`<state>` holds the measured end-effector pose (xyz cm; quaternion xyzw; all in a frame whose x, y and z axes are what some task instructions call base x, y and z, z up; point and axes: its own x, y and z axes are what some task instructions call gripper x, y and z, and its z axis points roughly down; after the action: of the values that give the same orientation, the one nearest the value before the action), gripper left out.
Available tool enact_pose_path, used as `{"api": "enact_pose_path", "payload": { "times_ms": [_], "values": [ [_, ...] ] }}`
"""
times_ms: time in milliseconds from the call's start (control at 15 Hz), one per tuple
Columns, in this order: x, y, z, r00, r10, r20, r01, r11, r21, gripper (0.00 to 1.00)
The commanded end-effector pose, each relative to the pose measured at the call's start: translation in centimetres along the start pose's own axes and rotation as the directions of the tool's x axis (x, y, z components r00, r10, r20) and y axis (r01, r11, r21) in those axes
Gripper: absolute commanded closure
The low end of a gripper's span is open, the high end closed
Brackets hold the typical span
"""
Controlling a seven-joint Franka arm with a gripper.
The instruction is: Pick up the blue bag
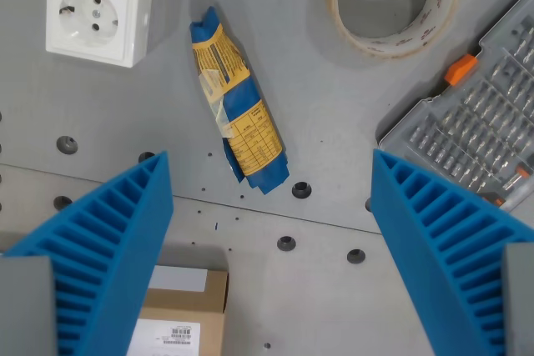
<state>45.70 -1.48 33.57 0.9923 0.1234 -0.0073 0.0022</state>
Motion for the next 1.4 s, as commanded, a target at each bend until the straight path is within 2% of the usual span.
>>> {"api": "enact_pose_path", "payload": {
  "times_ms": [67, 400, 667, 1133, 1400],
  "values": [
    [0.0, 0.0, -0.3, 1.000, 0.000, -0.006, 0.000, 1.000, -0.001, 0.00],
    [0.0, 0.0, -0.1, 1.000, -0.008, -0.006, 0.008, 1.000, -0.002, 0.00],
    [-0.2, -0.2, 0.6, 0.999, -0.030, -0.013, 0.030, 1.000, -0.005, 0.00],
    [-0.7, -0.7, 3.3, 0.994, -0.089, -0.064, 0.087, 0.996, -0.027, 0.00],
    [-1.3, -0.9, 4.9, 0.990, -0.125, -0.071, 0.122, 0.992, -0.038, 0.00]
  ]
}}
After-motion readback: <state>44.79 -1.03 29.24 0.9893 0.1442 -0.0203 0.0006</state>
